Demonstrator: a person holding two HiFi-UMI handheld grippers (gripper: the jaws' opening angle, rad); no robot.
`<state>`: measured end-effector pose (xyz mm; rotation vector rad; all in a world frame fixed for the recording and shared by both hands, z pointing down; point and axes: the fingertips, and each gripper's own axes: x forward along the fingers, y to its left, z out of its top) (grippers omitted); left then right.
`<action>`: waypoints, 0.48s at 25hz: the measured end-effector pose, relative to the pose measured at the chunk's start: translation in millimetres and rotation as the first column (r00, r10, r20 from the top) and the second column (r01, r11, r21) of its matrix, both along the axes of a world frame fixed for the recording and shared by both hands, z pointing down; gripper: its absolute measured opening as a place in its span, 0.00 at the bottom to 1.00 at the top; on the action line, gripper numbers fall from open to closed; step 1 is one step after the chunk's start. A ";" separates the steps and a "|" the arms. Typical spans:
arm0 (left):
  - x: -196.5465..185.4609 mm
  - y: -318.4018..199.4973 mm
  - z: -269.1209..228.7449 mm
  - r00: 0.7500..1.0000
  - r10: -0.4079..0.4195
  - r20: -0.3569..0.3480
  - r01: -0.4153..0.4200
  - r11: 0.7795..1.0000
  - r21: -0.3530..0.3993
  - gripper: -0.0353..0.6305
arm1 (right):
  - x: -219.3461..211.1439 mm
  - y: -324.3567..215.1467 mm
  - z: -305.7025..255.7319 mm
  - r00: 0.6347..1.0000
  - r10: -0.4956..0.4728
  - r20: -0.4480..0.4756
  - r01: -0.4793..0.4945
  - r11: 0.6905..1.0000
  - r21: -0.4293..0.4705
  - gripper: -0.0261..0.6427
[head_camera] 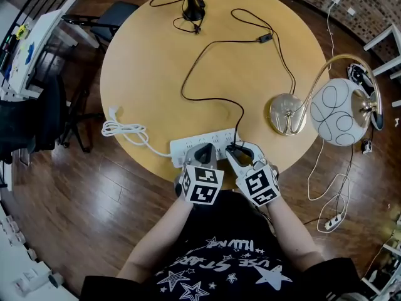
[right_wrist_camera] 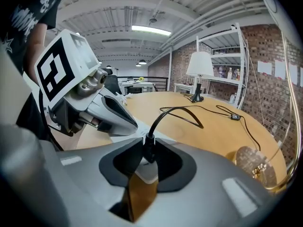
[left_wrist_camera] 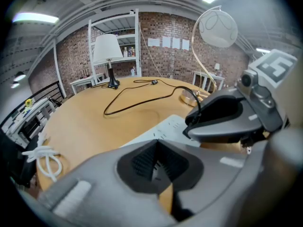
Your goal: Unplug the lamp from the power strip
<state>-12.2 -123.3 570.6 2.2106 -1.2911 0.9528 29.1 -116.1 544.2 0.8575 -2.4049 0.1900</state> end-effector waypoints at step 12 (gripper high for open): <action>-0.5 0.1 0.2 1.000 0.001 -0.007 -0.001 1.000 -0.009 0.06 | -1.0 1.6 -0.4 0.996 0.016 -0.088 -0.011 0.999 0.053 0.18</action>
